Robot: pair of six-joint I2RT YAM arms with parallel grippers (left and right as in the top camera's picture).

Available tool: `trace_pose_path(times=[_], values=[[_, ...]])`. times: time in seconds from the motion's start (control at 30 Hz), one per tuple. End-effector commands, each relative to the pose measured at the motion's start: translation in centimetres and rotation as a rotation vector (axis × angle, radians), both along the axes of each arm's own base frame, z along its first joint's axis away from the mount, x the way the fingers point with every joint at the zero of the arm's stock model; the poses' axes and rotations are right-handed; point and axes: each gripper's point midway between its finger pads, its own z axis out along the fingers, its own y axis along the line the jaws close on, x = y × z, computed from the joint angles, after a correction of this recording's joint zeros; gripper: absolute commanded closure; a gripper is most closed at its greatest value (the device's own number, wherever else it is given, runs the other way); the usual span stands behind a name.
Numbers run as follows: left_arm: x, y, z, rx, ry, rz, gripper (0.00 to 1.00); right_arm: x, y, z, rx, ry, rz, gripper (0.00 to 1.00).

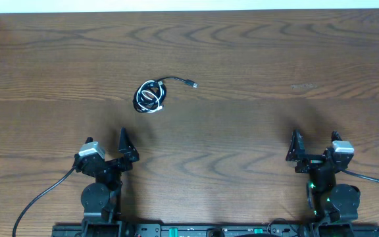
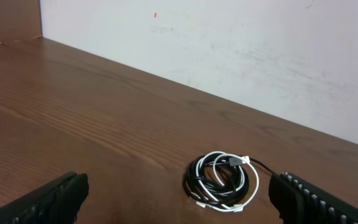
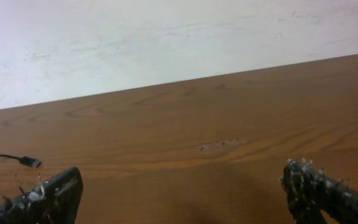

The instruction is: Untangle cables

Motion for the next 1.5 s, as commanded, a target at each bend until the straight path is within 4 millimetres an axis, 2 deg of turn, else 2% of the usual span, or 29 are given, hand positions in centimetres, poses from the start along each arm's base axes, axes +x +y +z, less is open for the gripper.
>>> trace_pose_path(times=[0.0, 0.13, 1.47], values=[[-0.07, 0.48, -1.20, 0.016, 0.033, 0.025, 0.02, -0.03, -0.09, -0.03, -0.015, 0.000, -0.005, 0.01], [-0.15, 0.48, -1.83, 0.017, 0.059, 0.024, 0.02, -0.03, -0.10, -0.03, -0.015, 0.000, -0.006, 0.01], [-0.14, 0.45, -1.72, 0.017, 0.056, 0.023, 0.02, -0.03, -0.10, -0.04, -0.015, 0.000, -0.005, 0.01]])
